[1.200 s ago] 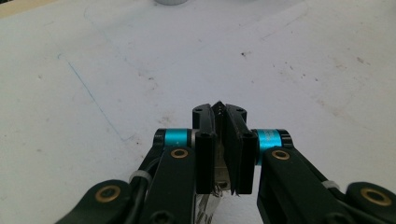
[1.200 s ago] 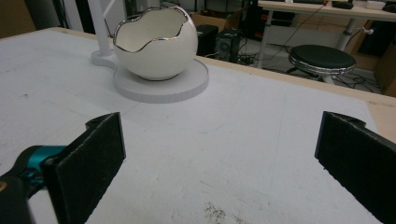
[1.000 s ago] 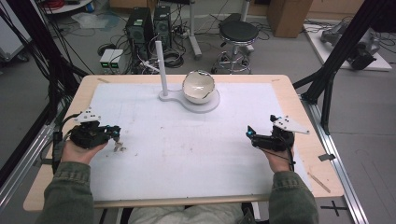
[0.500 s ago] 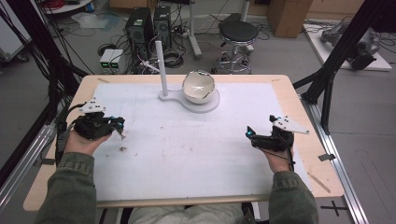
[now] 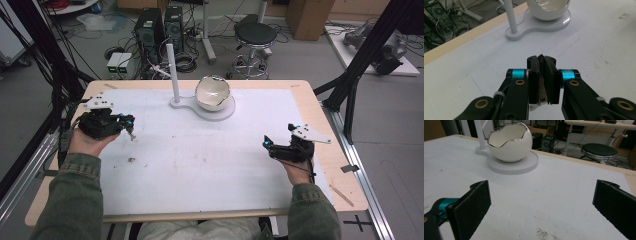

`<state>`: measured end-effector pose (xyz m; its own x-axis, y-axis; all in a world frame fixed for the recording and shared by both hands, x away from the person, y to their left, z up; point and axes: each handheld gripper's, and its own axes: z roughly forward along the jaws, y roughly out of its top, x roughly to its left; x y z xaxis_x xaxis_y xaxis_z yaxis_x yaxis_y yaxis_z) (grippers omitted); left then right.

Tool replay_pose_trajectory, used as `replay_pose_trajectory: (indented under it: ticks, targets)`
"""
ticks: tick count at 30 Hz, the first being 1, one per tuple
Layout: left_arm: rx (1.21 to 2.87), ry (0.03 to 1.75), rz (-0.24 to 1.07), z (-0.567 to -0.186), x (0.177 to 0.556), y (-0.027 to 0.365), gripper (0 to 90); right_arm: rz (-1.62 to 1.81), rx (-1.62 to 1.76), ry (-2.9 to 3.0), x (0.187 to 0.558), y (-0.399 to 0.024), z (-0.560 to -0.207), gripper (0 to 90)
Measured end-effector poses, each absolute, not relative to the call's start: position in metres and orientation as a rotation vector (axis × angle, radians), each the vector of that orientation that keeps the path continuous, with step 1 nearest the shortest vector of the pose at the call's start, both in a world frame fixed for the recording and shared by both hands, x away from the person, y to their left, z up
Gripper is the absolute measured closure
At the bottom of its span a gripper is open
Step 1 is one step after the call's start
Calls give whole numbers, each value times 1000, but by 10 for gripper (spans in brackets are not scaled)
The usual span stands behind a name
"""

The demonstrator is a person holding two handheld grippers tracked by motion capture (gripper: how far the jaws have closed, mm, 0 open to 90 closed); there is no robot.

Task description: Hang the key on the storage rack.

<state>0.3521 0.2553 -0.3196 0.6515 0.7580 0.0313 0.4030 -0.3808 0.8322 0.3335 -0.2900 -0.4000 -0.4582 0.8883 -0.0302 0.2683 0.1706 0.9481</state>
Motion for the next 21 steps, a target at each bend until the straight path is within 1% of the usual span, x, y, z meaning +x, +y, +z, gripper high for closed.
replay_pose_trajectory:
  ticks: [8, 21]
  targets:
    - [2009, 894, 550, -305, 361, 244, 825, 1300, 1097, 1841, 334, -291, -400, 6]
    - [1974, 881, 536, -285, 381, 231, 825, 1310, 1107, 1835, 336, -293, -400, 6]
